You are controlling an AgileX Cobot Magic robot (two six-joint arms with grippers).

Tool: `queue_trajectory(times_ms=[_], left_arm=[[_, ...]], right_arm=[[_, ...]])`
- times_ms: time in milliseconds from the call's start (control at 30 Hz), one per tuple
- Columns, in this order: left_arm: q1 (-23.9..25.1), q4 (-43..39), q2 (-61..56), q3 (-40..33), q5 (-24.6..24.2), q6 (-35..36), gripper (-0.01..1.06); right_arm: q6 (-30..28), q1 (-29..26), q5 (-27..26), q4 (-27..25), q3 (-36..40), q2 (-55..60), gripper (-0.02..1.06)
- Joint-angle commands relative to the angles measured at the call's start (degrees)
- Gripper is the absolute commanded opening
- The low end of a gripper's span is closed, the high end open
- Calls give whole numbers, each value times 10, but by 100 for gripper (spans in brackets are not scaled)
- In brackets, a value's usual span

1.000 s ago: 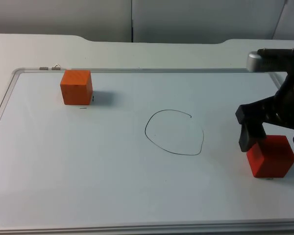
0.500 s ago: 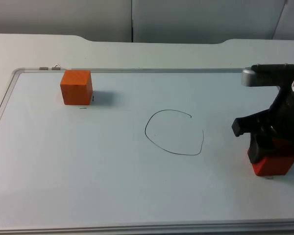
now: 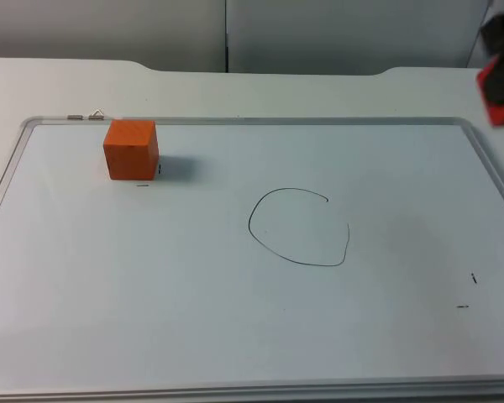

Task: Pick up one cube with the left hand and another cube with the right hand. First place the cube in the right hand at the target position, then stack the cube in the left hand on top.

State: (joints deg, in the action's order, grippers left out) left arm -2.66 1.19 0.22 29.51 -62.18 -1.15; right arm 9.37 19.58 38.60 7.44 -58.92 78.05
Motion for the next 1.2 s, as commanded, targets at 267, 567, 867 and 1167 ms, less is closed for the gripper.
queue_trajectory(times_ms=[267,567,867,1167], left_arm=[[3,2,-2,-2,5,3,105],[3,2,-2,-2,5,3,105],[3,14,-2,-1,6,11,105],[3,45,25,15,30,11,105]], right_arm=[[-9,2,50,64,-11,-238,0],[-8,2,39,62,30,-341,0],[-8,2,22,57,41,-350,0],[-6,2,18,57,41,-350,0]])
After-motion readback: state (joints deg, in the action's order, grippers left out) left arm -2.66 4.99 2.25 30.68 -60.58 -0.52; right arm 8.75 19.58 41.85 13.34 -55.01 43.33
